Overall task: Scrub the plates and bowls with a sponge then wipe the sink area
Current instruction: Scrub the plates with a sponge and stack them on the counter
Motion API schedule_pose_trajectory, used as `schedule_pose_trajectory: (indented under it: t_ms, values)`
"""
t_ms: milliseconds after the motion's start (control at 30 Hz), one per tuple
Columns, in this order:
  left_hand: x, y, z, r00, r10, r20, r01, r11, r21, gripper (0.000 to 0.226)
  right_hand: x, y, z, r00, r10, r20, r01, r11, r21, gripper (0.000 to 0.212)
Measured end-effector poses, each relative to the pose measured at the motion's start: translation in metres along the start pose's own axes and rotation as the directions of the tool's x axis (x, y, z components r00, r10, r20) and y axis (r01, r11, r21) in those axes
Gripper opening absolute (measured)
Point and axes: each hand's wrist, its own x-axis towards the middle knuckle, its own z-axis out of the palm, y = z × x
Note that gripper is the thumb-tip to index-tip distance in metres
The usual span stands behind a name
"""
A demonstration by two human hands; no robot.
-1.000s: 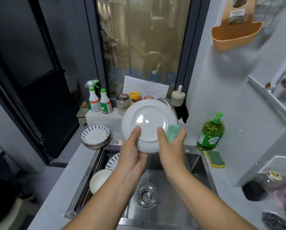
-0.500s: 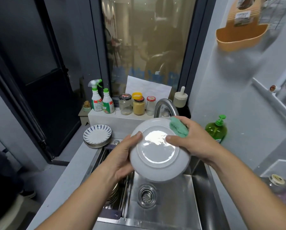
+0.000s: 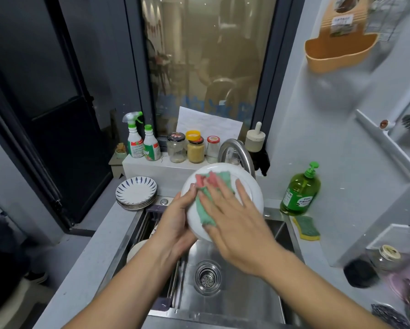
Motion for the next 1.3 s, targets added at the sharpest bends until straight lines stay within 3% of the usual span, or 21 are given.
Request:
schedule_pose_trajectory:
  t_ms: [133, 233, 333, 433, 500, 567, 633, 733, 800, 967, 1133, 1233, 1300]
  values:
    - [-0.003, 0.012, 0.002, 0.998, 0.059, -0.023, -0.058, 0.998, 0.033, 0.056, 0.005, 0.021, -0.013, 0.978, 0.206, -0.013, -0.207, 0.978, -0.041, 0.064]
    - [-0.005, 0.010, 0.004, 0.998, 0.055, -0.019, -0.055, 0.998, -0.004, 0.060, -0.007, -0.010, -0.008, 0.995, 0.099, 0.007, -0.099, 0.995, 0.010, 0.064]
    - [-0.006, 0.003, 0.004, 0.999, 0.044, 0.012, -0.044, 0.999, -0.013, 0.046, -0.006, -0.024, -0.002, 0.998, 0.050, 0.028, -0.050, 0.999, 0.005, 0.065]
    - [-0.008, 0.006, 0.005, 0.997, 0.071, -0.006, -0.071, 0.997, 0.041, 0.053, 0.009, -0.001, -0.010, 0.969, 0.244, -0.039, -0.243, 0.969, 0.036, 0.063]
    - [-0.007, 0.010, 0.005, 0.996, 0.078, -0.030, -0.076, 0.996, 0.053, 0.054, 0.011, 0.015, -0.012, 0.936, 0.345, -0.067, -0.330, 0.929, 0.164, 0.060]
    - [-0.008, 0.013, 0.003, 0.996, 0.069, -0.050, -0.067, 0.997, 0.039, 0.054, 0.010, 0.020, -0.012, 0.896, 0.442, -0.032, -0.376, 0.796, 0.475, 0.055]
    - [-0.008, 0.014, 0.001, 0.997, 0.049, -0.056, -0.048, 0.999, 0.023, 0.059, 0.008, 0.018, -0.014, 0.817, 0.574, 0.049, -0.412, 0.523, 0.746, 0.050]
    - [-0.006, 0.013, -0.005, 0.997, 0.034, -0.073, -0.034, 0.999, 0.004, 0.062, 0.010, 0.011, -0.012, 0.684, 0.712, 0.159, -0.417, 0.203, 0.886, 0.046]
    - [-0.006, 0.013, -0.007, 0.995, 0.034, -0.090, -0.035, 0.999, -0.005, 0.060, 0.009, 0.006, -0.011, 0.625, 0.746, 0.232, -0.399, 0.048, 0.916, 0.044]
    - [-0.002, 0.017, -0.010, 0.991, 0.060, -0.120, -0.064, 0.997, -0.030, 0.047, -0.003, -0.014, 0.000, 0.556, 0.766, 0.323, -0.390, -0.102, 0.915, 0.024]
    - [-0.003, 0.001, -0.011, 0.992, 0.101, -0.073, -0.103, 0.994, -0.032, 0.052, 0.011, -0.011, 0.002, 0.486, 0.725, 0.488, -0.246, -0.422, 0.873, 0.025]
    - [-0.002, -0.002, -0.013, 0.994, 0.110, -0.028, -0.111, 0.992, -0.052, 0.046, 0.021, 0.020, 0.001, 0.504, 0.717, 0.481, -0.169, -0.465, 0.869, 0.012]
    - [0.001, 0.004, -0.018, 0.997, 0.077, -0.021, -0.077, 0.997, 0.020, 0.040, 0.022, 0.041, -0.001, 0.568, 0.679, 0.465, -0.201, -0.434, 0.878, 0.014]
